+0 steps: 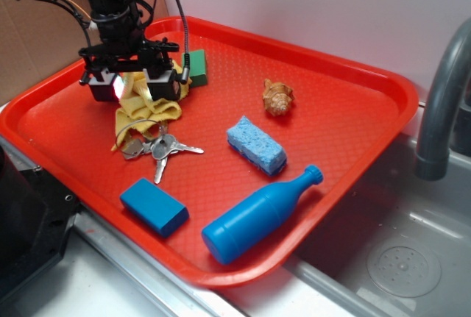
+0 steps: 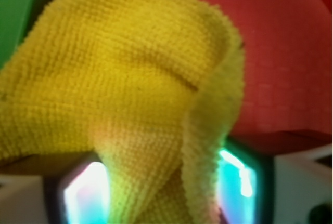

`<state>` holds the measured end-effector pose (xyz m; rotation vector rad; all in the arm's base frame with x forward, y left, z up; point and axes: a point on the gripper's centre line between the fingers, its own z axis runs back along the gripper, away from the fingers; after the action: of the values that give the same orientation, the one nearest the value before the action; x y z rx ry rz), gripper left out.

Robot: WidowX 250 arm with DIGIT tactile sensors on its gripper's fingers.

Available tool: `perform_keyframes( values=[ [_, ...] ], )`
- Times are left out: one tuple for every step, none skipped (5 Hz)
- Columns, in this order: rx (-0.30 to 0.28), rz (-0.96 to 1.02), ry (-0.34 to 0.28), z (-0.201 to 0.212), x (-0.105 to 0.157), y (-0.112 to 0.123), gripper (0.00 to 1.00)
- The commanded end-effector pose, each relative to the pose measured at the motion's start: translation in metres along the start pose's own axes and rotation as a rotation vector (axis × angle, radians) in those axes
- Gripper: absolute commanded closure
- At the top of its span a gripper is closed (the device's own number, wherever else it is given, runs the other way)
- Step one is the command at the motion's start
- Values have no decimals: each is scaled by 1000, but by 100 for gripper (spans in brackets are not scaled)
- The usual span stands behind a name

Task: Grab the yellow cloth.

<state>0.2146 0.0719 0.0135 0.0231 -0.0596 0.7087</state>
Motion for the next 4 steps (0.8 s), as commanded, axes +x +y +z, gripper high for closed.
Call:
perform_keyframes(
  values=[
    [57,-136,44,2,-11,26,100],
    [139,-345,3,38,-24,-3,100],
    [63,-417,-54,88,-49,4,100],
    [-18,-457,-82,138,-68,12,100]
  ],
)
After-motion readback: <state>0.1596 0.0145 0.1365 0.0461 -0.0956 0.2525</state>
